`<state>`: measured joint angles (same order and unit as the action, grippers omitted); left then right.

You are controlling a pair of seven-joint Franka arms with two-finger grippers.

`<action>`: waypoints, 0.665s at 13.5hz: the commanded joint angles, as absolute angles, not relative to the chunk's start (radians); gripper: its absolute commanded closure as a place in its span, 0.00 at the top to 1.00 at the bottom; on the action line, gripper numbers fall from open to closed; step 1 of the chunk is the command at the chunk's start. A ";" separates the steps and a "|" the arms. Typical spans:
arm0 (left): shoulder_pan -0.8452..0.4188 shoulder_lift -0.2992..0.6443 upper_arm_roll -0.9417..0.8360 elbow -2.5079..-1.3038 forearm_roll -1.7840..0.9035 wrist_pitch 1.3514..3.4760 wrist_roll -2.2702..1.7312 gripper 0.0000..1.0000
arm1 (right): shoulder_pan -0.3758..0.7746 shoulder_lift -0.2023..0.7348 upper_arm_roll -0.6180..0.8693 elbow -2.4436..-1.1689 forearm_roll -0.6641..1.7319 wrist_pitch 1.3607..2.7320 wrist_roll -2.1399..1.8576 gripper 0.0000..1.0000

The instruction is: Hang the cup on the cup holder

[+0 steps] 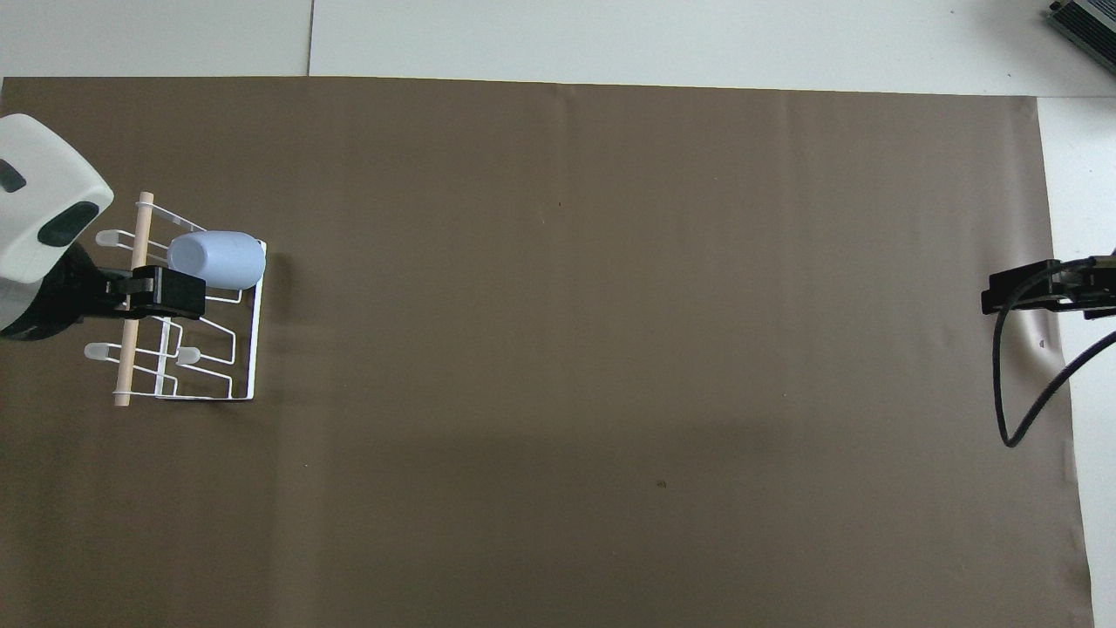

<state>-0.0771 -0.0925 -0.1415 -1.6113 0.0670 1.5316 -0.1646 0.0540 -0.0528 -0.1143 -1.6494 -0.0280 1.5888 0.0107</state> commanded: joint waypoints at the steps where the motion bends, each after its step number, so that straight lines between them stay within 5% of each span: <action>1: -0.028 -0.092 -0.137 -1.569 -0.001 1.444 -0.081 1.00 | 0.046 -0.081 -0.109 -1.687 -0.041 1.617 0.012 1.00; 9: -0.126 -0.126 0.021 -1.597 -0.052 1.424 0.037 1.00 | 0.044 -0.090 -0.110 -1.709 -0.041 1.628 0.009 1.00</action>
